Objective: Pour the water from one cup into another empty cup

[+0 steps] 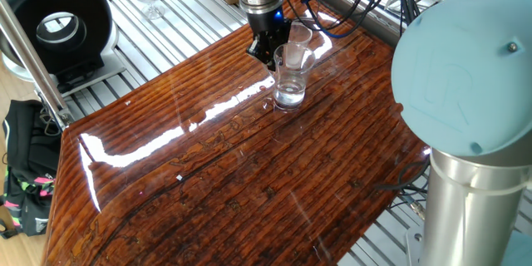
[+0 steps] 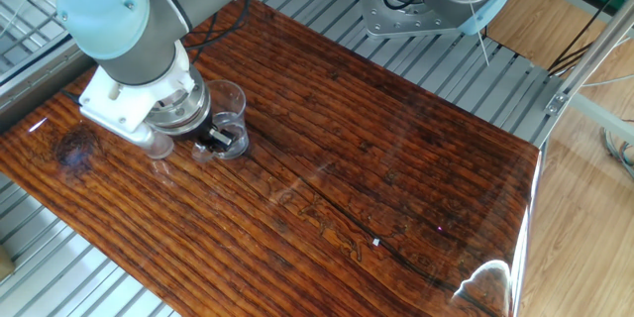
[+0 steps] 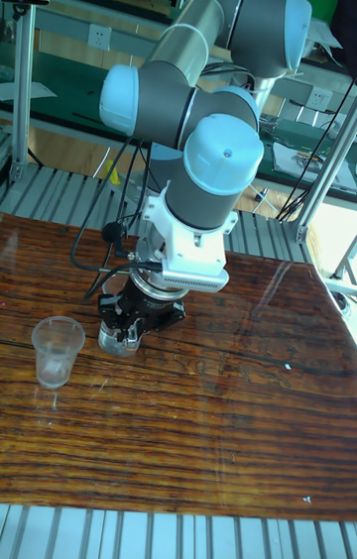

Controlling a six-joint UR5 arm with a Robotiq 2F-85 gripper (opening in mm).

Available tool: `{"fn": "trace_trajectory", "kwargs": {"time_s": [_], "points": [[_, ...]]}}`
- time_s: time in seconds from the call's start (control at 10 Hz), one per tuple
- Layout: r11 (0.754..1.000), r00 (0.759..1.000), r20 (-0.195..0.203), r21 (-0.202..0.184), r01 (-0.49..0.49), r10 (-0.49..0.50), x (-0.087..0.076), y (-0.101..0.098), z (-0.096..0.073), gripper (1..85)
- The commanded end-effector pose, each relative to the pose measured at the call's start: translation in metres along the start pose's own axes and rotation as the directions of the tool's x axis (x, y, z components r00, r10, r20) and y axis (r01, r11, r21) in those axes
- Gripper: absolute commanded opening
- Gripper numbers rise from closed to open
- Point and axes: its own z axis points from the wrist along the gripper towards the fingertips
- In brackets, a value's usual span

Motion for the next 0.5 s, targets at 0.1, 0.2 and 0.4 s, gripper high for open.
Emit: {"fn": "trace_trajectory", "kwargs": {"time_s": [0.1,0.2,0.4], "points": [[0.999,1.000,0.003,-0.034,0.019,-0.019,-0.0009,0.0076,-0.0006,15.3],[0.999,1.000,0.005,-0.036,0.021,-0.021,-0.0014,0.0083,-0.0006,17.7],[0.999,1.000,0.003,-0.043,0.030,-0.030,-0.0008,0.0100,-0.0007,21.7]]}}
